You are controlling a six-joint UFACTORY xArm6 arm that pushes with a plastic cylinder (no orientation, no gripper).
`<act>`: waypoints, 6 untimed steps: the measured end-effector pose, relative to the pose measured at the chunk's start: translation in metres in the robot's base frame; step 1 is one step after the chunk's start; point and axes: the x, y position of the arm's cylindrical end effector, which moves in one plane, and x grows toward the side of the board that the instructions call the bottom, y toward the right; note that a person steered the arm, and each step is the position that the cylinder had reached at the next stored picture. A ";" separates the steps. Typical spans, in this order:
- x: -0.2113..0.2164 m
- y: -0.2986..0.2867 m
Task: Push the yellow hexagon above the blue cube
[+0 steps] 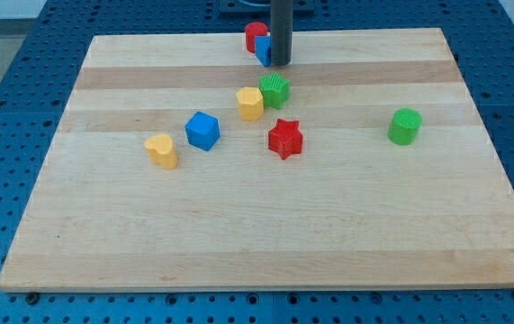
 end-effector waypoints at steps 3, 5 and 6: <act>0.029 0.016; 0.029 0.016; 0.038 0.023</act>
